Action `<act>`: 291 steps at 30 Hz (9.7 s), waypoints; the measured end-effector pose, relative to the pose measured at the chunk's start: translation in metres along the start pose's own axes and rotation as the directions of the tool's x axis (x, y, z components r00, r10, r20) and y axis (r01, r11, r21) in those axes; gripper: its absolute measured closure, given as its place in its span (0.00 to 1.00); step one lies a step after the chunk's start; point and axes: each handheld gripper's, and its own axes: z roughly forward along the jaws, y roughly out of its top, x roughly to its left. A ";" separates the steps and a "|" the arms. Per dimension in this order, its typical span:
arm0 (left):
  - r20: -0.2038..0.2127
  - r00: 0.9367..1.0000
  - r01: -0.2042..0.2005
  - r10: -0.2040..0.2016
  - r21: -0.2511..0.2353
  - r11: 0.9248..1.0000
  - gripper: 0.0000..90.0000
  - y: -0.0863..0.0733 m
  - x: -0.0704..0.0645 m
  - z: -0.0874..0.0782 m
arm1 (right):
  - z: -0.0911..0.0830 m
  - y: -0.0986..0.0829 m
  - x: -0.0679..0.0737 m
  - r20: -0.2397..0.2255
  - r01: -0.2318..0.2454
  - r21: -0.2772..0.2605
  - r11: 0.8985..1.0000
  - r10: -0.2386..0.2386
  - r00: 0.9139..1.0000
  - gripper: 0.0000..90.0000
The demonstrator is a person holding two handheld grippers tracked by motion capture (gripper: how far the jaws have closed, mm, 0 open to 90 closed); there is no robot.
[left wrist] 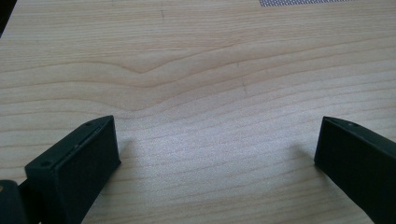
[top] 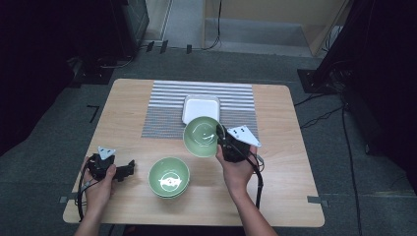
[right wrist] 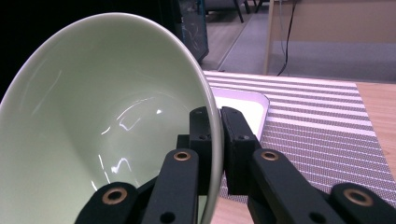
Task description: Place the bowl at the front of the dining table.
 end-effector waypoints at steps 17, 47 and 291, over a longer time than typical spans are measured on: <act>-0.002 1.000 0.004 -0.004 -0.003 1.000 0.00 0.000 0.000 0.001 | 0.041 0.005 -0.010 0.037 -0.022 0.046 0.999 0.020 0.999 0.94; -0.008 1.000 0.007 -0.007 -0.002 1.000 0.00 0.001 0.000 0.001 | 0.129 0.014 -0.027 0.127 -0.112 0.143 0.983 0.094 0.987 0.94; -0.003 1.000 0.003 -0.003 -0.001 1.000 0.00 0.000 0.000 0.000 | -0.083 -0.110 -0.202 0.355 -0.174 0.244 0.954 0.079 0.932 0.22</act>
